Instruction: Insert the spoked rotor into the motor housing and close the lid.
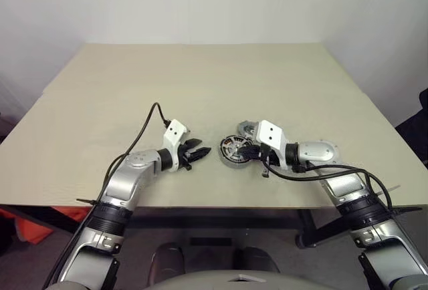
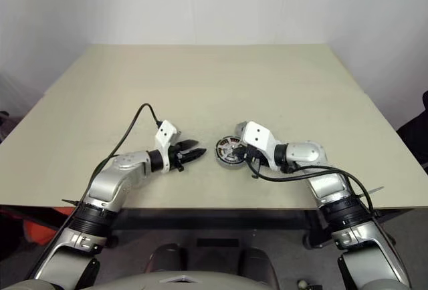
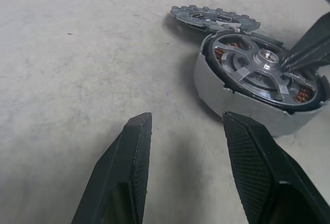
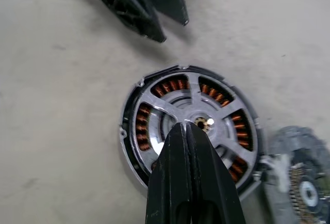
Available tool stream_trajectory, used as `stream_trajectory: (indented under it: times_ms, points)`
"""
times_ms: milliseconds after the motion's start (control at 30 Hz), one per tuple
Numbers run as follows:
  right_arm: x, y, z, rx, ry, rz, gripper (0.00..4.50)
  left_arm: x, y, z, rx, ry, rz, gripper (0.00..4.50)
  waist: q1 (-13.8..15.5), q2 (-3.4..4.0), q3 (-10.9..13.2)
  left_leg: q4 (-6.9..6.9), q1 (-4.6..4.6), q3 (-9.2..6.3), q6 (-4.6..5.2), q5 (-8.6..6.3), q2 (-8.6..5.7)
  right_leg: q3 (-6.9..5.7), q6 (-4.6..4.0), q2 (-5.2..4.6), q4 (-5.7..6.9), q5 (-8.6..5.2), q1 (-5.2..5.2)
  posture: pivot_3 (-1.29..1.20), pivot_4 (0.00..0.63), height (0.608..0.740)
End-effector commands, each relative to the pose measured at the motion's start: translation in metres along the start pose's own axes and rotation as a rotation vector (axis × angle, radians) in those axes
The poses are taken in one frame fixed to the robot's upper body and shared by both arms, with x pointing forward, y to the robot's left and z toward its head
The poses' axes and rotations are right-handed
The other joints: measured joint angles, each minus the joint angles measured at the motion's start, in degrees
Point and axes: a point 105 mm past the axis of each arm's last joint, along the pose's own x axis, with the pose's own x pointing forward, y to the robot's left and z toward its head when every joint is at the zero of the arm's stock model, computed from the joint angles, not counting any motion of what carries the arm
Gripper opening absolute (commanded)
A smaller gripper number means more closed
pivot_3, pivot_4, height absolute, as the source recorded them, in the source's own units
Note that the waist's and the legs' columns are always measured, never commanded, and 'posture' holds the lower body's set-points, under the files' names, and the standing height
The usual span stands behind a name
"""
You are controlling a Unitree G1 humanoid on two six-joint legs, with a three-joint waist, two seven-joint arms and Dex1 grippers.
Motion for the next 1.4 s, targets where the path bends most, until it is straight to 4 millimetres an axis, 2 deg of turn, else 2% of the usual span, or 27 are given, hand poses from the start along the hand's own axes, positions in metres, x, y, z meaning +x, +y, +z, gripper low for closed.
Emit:
stream_trajectory:
  times_ms: [33, 100, 200, 233, 300, 400, 467, 733, 967, 1200, 1400]
  points:
    - [-0.017, -0.025, 0.009, -0.129, 0.043, -0.083, 0.02, -0.001, -0.001, 0.015, 0.032, -0.046, 0.002, 2.3, 0.04, 0.0, 0.0, 0.0, -0.01, 0.0, 0.02, -0.01, 0.0, 0.0, -0.01, 0.0, -0.01, 0.0, 0.0, 0.0, 0.0, 0.74]
    - [-0.025, -0.034, 0.003, -0.179, 0.107, -0.098, 0.02, -0.001, -0.001, 0.015, 0.031, -0.047, 0.004, 2.3, 0.04, 0.0, 0.0, 0.01, -0.02, 0.01, 0.03, -0.02, -0.02, 0.0, -0.01, -0.01, -0.03, 0.0, 0.01, 0.0, 0.0, 0.74]
    - [-0.031, -0.038, 0.007, -0.214, 0.121, -0.065, 0.02, 0.0, 0.0, 0.014, 0.029, -0.049, 0.007, 2.3, 0.04, 0.0, 0.0, 0.01, 0.01, 0.01, 0.01, -0.01, 0.0, 0.0, 0.18, 0.0, -0.01, -0.12, 0.02, 0.0, 0.0, 0.74]
    - [-0.033, -0.037, 0.006, -0.234, 0.141, -0.035, 0.19, 0.0, 0.0, 0.014, 0.029, -0.05, 0.008, 2.3, 0.05, 0.01, 0.01, 0.01, 0.02, 0.01, 0.01, -0.01, 0.0, -0.01, 0.26, 0.0, 0.0, -0.16, 0.02, 0.0, 0.0, 0.74]
    - [-0.035, -0.036, 0.005, -0.257, 0.166, -0.002, 0.62, 0.001, 0.001, 0.015, 0.029, -0.051, 0.009, 2.3, 0.0, 0.01, 0.01, 0.01, 0.02, 0.01, 0.01, -0.01, 0.01, 0.0, 0.25, 0.0, 0.01, -0.16, 0.02, 0.0, 0.0, 0.74]
    - [-0.044, -0.035, 0.001, -0.348, 0.24, 0.084, 1.64, 0.001, 0.002, 0.016, 0.03, -0.054, 0.014, 2.3, 0.04, 0.01, 0.01, 0.04, 0.01, 0.01, 0.02, -0.01, 0.0, 0.0, 0.03, -0.01, 0.01, -0.02, 0.02, 0.0, 0.0, 0.74]
    - [-0.045, -0.038, 0.001, -0.478, 0.298, 0.141, 2.31, 0.002, 0.003, 0.017, 0.031, -0.056, 0.018, 2.3, 0.0, 0.01, 0.01, 0.06, 0.0, 0.01, 0.02, -0.01, -0.01, 0.0, 0.0, -0.01, 0.01, -0.01, 0.02, 0.0, 0.0, 0.74]
    - [-0.028, -0.036, 0.012, -0.742, 0.324, 0.364, 2.31, 0.004, 0.006, 0.018, 0.031, -0.068, 0.039, 2.3, -0.17, 0.01, 0.01, 0.11, 0.0, 0.02, 0.04, -0.01, 0.03, -0.03, -0.02, 0.0, 0.07, 0.0, 0.0, 0.0, 0.0, 0.74]
    - [-0.01, -0.018, 0.031, -0.81, 0.229, 0.463, 2.31, -0.002, 0.007, 0.013, 0.015, -0.072, 0.075, 2.3, -0.11, 0.01, 0.01, 0.16, -0.09, 0.02, 0.15, -0.07, 0.03, -0.04, -0.11, 0.0, 0.08, 0.03, -0.01, 0.0, 0.0, 0.74]
    - [-0.01, -0.004, 0.029, -0.801, 0.213, 0.504, 2.31, -0.008, 0.011, 0.012, 0.01, -0.069, 0.093, 2.3, -0.03, 0.01, 0.01, 0.23, -0.05, 0.01, 0.16, -0.08, 0.04, -0.04, -0.11, 0.0, 0.1, 0.03, 0.03, 0.0, 0.0, 0.74]
    - [-0.007, 0.008, 0.011, -0.755, 0.232, 0.534, 2.31, -0.006, 0.01, 0.012, 0.012, -0.067, 0.089, 2.3, -0.04, 0.01, 0.01, 0.29, -0.05, 0.01, 0.16, -0.08, 0.06, -0.03, -0.11, 0.0, 0.13, 0.03, 0.03, 0.0, 0.0, 0.74]
